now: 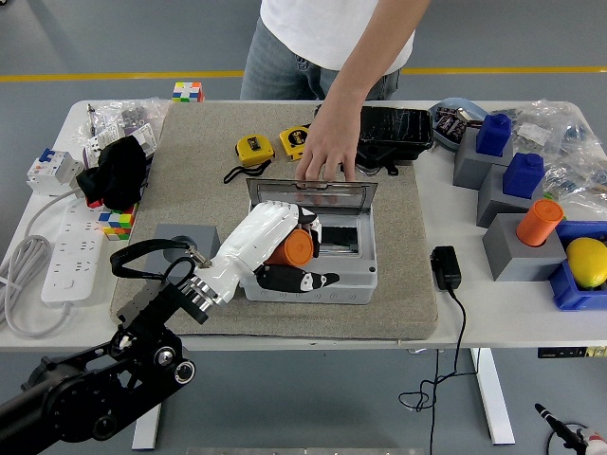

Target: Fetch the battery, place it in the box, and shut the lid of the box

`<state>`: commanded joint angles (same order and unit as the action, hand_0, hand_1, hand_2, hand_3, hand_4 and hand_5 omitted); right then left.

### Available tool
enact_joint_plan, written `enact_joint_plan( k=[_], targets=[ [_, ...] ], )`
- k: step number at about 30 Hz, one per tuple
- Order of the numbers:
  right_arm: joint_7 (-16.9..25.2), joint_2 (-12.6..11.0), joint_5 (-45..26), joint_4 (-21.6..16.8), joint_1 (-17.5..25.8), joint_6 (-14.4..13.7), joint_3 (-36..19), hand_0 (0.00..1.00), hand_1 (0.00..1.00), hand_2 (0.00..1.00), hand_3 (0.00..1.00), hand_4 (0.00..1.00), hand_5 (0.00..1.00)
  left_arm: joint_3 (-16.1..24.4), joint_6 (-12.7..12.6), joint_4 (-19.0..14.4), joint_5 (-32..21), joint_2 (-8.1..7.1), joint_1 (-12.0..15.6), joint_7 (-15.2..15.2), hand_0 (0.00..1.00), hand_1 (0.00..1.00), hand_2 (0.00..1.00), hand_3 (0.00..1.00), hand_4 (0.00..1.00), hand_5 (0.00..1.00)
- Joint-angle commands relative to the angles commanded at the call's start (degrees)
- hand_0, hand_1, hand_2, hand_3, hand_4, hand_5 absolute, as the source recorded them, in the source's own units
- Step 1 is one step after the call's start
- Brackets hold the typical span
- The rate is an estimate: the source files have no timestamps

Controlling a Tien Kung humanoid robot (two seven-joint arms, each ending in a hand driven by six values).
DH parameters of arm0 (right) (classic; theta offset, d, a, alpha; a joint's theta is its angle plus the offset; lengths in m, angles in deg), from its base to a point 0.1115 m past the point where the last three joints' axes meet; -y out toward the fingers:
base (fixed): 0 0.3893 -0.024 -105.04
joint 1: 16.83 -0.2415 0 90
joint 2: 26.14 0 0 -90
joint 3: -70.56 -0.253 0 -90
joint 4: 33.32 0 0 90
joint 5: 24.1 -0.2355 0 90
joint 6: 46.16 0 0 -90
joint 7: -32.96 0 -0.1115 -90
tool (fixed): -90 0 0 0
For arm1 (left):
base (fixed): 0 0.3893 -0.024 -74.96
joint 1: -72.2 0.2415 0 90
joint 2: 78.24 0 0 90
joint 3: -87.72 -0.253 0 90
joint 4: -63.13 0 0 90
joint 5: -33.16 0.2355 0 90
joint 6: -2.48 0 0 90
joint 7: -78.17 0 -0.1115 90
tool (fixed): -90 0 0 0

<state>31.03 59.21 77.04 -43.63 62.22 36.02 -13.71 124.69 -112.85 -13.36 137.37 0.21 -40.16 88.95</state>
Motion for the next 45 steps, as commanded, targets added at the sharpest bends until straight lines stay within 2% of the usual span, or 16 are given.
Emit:
enact_joint_plan(
  k=[5, 11, 22, 33, 41, 45],
  targets=[
    [0.01, 0.02, -0.11, 0.00, -0.17, -0.05, 0.08, 0.943, 0.920, 0.842, 0.823, 0.998, 0.998, -0.19, -0.35, 1.66, -1.47, 1.02, -0.99, 0.71, 0.022, 0.002, 0.006, 0.002, 0.807, 0.215],
    [-0.07, 0.01, 0.23, 0.00, -0.32, -0.07, -0.32, 0.943, 0.920, 0.842, 0.823, 0.998, 0.998, -0.44, -0.65, 5.02, -3.22, 2.43, -3.18, 1.33, 0.022, 0.002, 0.006, 0.002, 0.805, 0.218],
    [-0.10, 0.15, 0.14, 0.00, -0.37, -0.08, -0.16, 0.942, 0.920, 0.842, 0.821, 0.998, 0.998, -1.32, -1.71, 10.94, -5.61, 5.06, -5.60, 3.13, 0.022, 0.002, 0.006, 0.002, 0.798, 0.225],
    [-0.14, 0.08, 0.35, 0.00, -0.47, -0.06, -0.39, 0.942, 0.919, 0.842, 0.821, 0.998, 0.998, -0.77, -1.66, 14.03, -5.63, 6.69, -8.04, 3.27, 0.022, 0.002, 0.007, 0.002, 0.796, 0.227],
    [-0.17, 0.11, 0.26, 0.00, -0.53, -0.02, -0.22, 0.941, 0.920, 0.842, 0.822, 0.998, 0.998, -2.04, -1.93, 15.91, -5.55, 8.02, -8.70, 3.45, 0.023, 0.002, 0.008, 0.002, 0.796, 0.227],
    [-0.20, 0.08, 0.28, 0.00, -0.54, 0.00, -0.20, 0.941, 0.920, 0.841, 0.822, 0.998, 0.998, -2.29, -2.31, 16.34, -6.01, 8.12, -8.71, 4.23, 0.023, 0.002, 0.007, 0.002, 0.797, 0.226]
  ],
)
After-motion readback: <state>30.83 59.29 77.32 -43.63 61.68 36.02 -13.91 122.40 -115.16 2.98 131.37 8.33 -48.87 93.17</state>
